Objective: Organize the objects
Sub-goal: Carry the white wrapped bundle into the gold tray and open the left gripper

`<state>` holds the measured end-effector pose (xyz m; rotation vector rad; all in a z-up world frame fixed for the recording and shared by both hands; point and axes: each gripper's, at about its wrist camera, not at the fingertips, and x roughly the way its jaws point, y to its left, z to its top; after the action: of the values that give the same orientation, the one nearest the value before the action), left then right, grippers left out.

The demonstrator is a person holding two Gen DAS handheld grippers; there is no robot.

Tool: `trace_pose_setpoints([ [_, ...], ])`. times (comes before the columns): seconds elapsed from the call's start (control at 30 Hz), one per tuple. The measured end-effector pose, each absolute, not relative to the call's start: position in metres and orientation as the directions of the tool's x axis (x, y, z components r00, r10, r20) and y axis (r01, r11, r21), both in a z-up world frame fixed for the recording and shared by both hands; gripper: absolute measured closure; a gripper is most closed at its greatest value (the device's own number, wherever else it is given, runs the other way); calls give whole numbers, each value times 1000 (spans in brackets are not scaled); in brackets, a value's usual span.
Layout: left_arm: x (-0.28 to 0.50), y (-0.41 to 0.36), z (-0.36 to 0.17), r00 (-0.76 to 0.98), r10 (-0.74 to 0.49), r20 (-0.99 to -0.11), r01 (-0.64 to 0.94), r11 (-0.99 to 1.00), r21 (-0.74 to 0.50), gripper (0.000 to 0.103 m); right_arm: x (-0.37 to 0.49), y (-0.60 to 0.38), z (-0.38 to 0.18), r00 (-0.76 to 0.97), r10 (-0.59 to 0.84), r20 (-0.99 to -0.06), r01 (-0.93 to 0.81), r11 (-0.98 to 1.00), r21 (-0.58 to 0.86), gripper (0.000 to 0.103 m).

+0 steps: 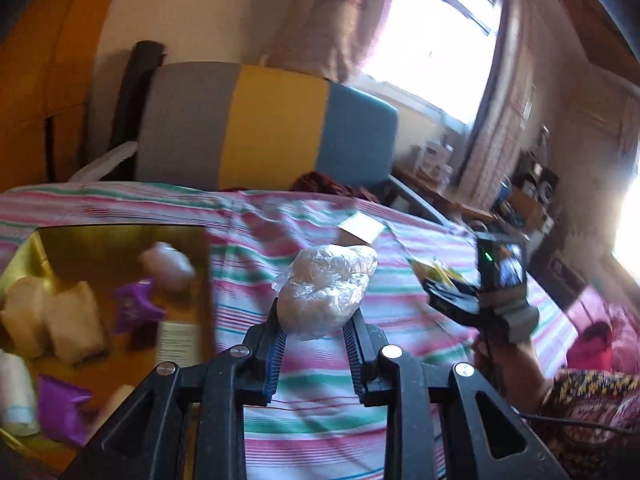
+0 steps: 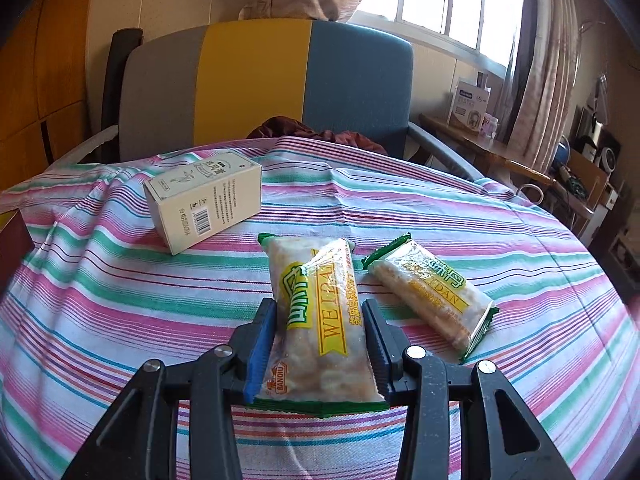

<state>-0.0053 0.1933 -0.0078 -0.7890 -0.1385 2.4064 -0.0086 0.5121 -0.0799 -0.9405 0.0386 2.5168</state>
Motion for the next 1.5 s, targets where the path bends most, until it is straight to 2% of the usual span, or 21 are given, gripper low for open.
trace_pose_setpoints([
  [0.23, -54, 123, -4, -681, 497, -539, -344, -866, -364, 75, -9, 506, -80, -656, 410, -633, -409, -899, -158, 59],
  [0.33, -88, 92, -12, -655, 459, -600, -254, -882, -397, 75, -12, 505, -80, -635, 409, -655, -405, -898, -168, 59],
  [0.53, -153, 50, -34, -591, 410, -695, -101, -892, -440, 76, 0, 501, -72, -648, 356, -673, -409, -908, -87, 59],
  [0.73, -192, 40, -58, -531, 358, -768, -8, -908, -418, 75, 8, 477, -57, -688, 274, -672, -346, -938, -28, 59],
  [0.8, -199, 36, -63, -525, 325, -787, 32, -916, -400, 72, 10, 464, -50, -706, 249, -663, -317, -948, -19, 59],
  [0.9, -205, 31, -67, -506, 303, -808, 86, -914, -397, 58, 14, 445, -39, -736, 204, -645, -271, -963, 5, 59],
  [1.13, -174, 16, -53, -567, 372, -735, 87, -860, -502, 58, 11, 399, -24, -770, 86, -633, -157, -986, 57, 59],
  [1.5, -84, 1, -41, -681, 305, -666, 19, -902, -432, 57, -20, 317, -4, -772, -68, -631, 34, -997, 66, 59],
])
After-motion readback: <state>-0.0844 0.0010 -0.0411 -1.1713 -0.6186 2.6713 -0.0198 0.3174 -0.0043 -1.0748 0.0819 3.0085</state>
